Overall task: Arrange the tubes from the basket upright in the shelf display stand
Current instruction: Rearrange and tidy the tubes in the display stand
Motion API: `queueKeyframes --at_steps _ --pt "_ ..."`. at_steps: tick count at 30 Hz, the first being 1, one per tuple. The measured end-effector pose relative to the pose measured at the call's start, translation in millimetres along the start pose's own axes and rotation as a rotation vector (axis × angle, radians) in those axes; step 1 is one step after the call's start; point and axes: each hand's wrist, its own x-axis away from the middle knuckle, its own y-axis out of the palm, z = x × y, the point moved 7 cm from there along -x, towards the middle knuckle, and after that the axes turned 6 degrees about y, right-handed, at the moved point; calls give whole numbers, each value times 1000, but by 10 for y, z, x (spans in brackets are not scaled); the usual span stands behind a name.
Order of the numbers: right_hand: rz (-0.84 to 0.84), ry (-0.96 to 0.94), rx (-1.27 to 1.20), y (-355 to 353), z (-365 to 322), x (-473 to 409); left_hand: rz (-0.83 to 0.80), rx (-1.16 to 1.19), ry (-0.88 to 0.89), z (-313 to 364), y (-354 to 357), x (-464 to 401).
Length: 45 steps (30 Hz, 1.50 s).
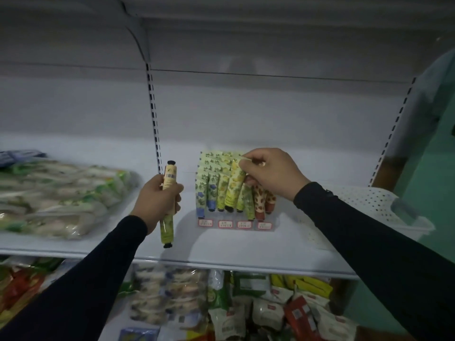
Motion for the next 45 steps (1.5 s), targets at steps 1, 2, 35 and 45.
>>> queueKeyframes --at_steps 1,2,35,45 --pt "27 -27 76 18 -18 -10 7 8 -21 -75 -14 -10" --pt "54 -54 160 36 -37 -18 13 15 -43 -145 -21 -15" --pt "131 -102 576 570 130 -217 24 81 -169 -905 13 -27" --pt "181 -79 570 561 111 -237 10 82 -154 -898 13 -37"
